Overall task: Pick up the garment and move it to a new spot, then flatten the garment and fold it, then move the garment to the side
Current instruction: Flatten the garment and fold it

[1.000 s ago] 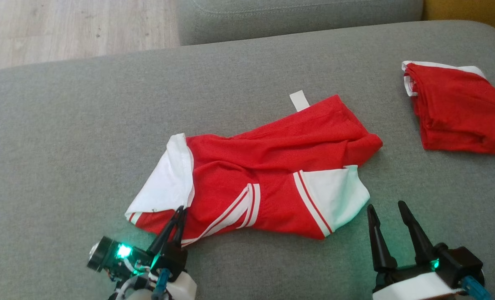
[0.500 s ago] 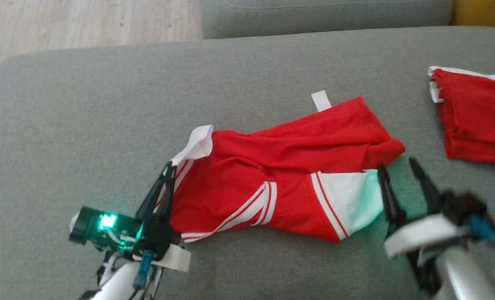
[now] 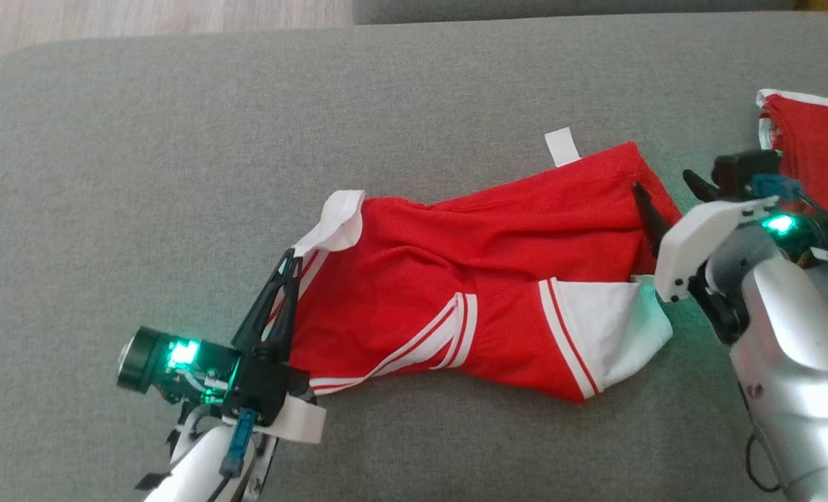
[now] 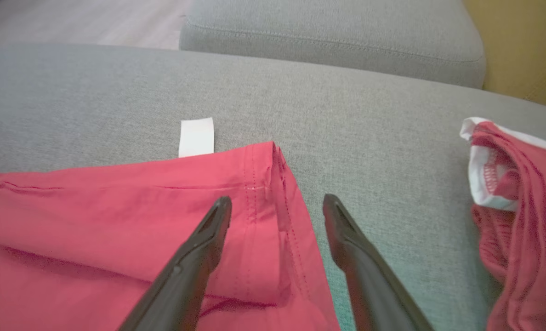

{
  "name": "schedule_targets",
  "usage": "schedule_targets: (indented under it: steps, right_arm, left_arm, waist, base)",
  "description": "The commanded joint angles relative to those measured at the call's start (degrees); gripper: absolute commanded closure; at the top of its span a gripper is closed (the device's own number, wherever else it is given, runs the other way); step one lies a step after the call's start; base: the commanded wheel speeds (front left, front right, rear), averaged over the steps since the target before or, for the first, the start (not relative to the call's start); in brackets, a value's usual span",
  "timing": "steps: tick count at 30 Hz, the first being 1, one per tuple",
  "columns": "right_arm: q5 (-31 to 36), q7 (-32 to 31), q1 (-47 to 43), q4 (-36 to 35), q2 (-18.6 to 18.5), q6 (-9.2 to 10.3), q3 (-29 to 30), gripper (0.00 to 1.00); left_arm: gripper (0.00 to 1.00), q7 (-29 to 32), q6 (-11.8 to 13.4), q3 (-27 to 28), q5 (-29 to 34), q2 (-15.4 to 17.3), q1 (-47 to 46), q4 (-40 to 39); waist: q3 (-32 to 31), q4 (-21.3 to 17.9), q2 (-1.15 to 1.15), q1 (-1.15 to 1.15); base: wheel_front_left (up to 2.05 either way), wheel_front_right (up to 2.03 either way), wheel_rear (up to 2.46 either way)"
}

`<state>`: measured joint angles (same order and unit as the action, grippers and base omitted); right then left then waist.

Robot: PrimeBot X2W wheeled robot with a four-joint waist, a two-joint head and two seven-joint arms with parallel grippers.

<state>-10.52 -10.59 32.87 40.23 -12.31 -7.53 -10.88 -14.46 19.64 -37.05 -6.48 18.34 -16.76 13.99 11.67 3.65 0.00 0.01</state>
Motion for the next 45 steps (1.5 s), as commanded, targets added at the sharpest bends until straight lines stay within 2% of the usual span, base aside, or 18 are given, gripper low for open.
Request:
schedule_targets:
  steps: [1, 7, 15, 19, 23, 27, 29, 33, 36, 37, 38, 39, 40, 45]
  right_arm:
    - [-0.12, -0.21, 1.98, -1.01, -0.56, 0.04, -1.35, 0.00]
    - [-0.34, -1.55, 7.49, 5.23, 0.40, 0.04, -4.33, 0.00]
    - [-1.20, -0.09, 11.80, 12.39, 0.87, 0.04, -6.65, 0.01]
    - [-1.38, 0.95, 12.92, 14.91, 1.05, 0.04, -7.41, 0.18]
    - [-1.02, 2.73, 13.73, 16.41, 1.01, 0.04, -8.47, 0.24]
    - [-0.74, 4.06, 14.64, 18.04, 1.35, 0.04, -9.65, 0.17]
    - [-0.80, 4.41, 14.97, 18.51, 1.66, 0.04, -10.17, 0.22]
    - [-1.32, 5.17, 15.56, 19.53, 1.91, 0.04, -10.85, 0.47]
    - [-1.61, 5.92, 15.98, 20.11, 1.87, 0.04, -11.64, 0.57]
    - [-1.74, 6.10, 16.10, 20.33, 1.87, 0.04, -11.85, 0.65]
    - [-1.87, 6.21, 16.21, 20.54, 1.90, 0.04, -12.14, 0.86]
    - [-1.87, 6.21, 16.21, 20.54, 1.90, 0.04, -12.14, 0.86]
    - [-2.05, 6.33, 16.30, 20.74, 1.91, 0.04, -12.42, 1.00]
    - [-2.76, 7.32, 16.83, 21.37, 1.88, 0.04, -13.69, 1.00]
  left_arm:
    - [1.00, -0.53, 0.05, 2.48, 0.65, 0.80, -2.83, -1.88]
    - [1.00, -0.53, -0.43, 2.54, 1.20, 0.57, -3.45, -1.94]
    - [1.00, -0.53, -0.94, 2.56, 1.58, 0.09, -4.10, -1.61]
    - [1.00, -0.53, -1.03, 2.77, 1.61, -0.02, -4.08, -1.40]
    - [1.00, -0.53, -1.01, 3.13, 1.61, -0.07, -3.94, -1.35]
    - [1.00, -0.53, -1.02, 3.52, 1.64, -0.19, -3.79, -1.35]
    - [1.00, -0.53, -1.10, 3.58, 1.73, -0.23, -3.78, -1.39]
    - [1.00, -0.53, -1.35, 3.63, 1.90, -0.30, -3.85, -1.36]
    - [1.00, -0.53, -1.52, 3.75, 1.97, -0.28, -3.93, -1.28]
    - [1.00, -0.53, -1.56, 3.80, 1.99, -0.26, -3.93, -1.24]
    - [1.00, -0.53, -1.58, 3.85, 2.02, -0.26, -3.93, -1.19]
    - [1.00, -0.53, -1.58, 3.85, 2.02, -0.26, -3.93, -1.19]
    - [1.00, -0.53, -1.59, 3.88, 2.04, -0.26, -3.91, -1.15]
    - [1.00, -0.53, -1.63, 4.35, 2.01, -0.10, -3.74, -0.91]
  waist:
    - [0.21, 0.06, 0.00, -0.01]
    - [1.28, 0.53, 0.00, -0.01]
    - [2.25, 1.30, 0.00, -0.01]
    - [2.28, 1.38, 0.00, -0.01]
    - [2.05, 1.25, 0.00, -0.01]
    - [1.90, 0.99, 0.00, -0.01]
    - [1.89, 0.94, 0.00, -0.01]
    - [2.10, 1.06, 0.00, -0.01]
    - [2.23, 1.13, 0.00, -0.01]
    - [2.25, 1.15, 0.00, -0.01]
    - [2.26, 1.14, 0.00, -0.01]
    - [2.26, 1.14, 0.00, -0.01]
    - [2.24, 1.13, 0.00, -0.01]
    - [1.62, 0.48, 0.00, -0.01]
  base:
    - [0.00, 0.00, 0.00]
    - [0.00, 0.00, 0.00]
    - [0.00, 0.00, 0.00]
    - [0.00, 0.00, 0.00]
    - [0.00, 0.00, 0.00]
    - [0.00, 0.00, 0.00]
    - [0.00, 0.00, 0.00]
    - [0.00, 0.00, 0.00]
    - [0.00, 0.00, 0.00]
    - [0.00, 0.00, 0.00]
    - [0.00, 0.00, 0.00]
    - [0.00, 0.00, 0.00]
    - [0.00, 0.00, 0.00]
    - [0.00, 0.00, 0.00]
